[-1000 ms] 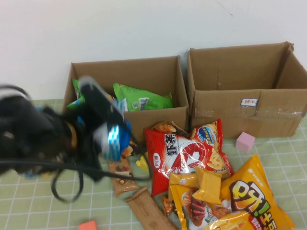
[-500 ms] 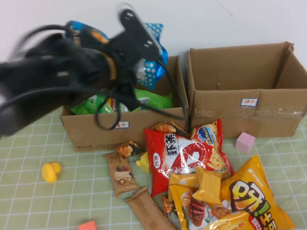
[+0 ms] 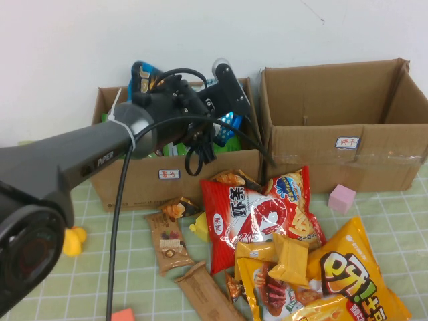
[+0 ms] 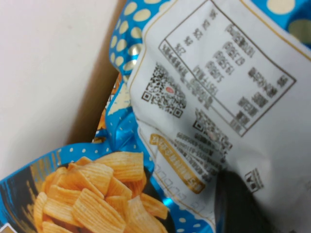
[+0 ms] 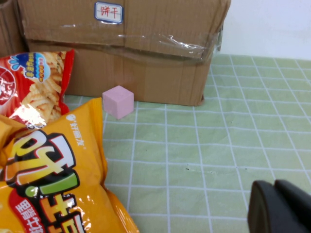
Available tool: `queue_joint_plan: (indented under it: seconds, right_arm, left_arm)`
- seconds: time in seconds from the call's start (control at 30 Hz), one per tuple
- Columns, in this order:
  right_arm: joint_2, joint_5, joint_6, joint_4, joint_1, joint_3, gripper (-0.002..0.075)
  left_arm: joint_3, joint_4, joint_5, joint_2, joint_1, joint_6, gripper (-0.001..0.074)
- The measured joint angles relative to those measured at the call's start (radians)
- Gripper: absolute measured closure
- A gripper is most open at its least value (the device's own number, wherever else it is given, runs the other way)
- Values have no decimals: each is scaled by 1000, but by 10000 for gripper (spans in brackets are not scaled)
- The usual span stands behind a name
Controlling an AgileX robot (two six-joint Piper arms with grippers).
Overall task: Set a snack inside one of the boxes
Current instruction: Place the potato chip in the potato chip box, then pick up the biscuit
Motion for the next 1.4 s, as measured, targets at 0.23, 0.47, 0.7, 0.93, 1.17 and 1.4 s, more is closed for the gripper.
queue_joint_plan:
  seconds: [0.23, 0.47, 0.7, 0.93, 1.17, 1.4]
  right_arm:
    - [0, 0, 0, 0, 0, 0, 728]
    - [0, 0, 0, 0, 0, 0, 728]
    - [0, 0, 0, 0, 0, 0, 728]
    - [0, 0, 0, 0, 0, 0, 728]
    - [0, 0, 0, 0, 0, 0, 728]
    - [0, 0, 0, 0, 0, 0, 728]
  left_arm:
    - [-22, -33, 25, 39, 12, 29, 513]
    - [-50, -47, 133, 39, 12, 17, 209]
    - [-150, -51, 397, -20, -21, 28, 198]
    - [-174, -358, 537, -177, -80, 157, 526]
    - [-48, -675, 627, -271, -87, 266, 722]
    - [381, -734, 440, -449, -87, 211, 734]
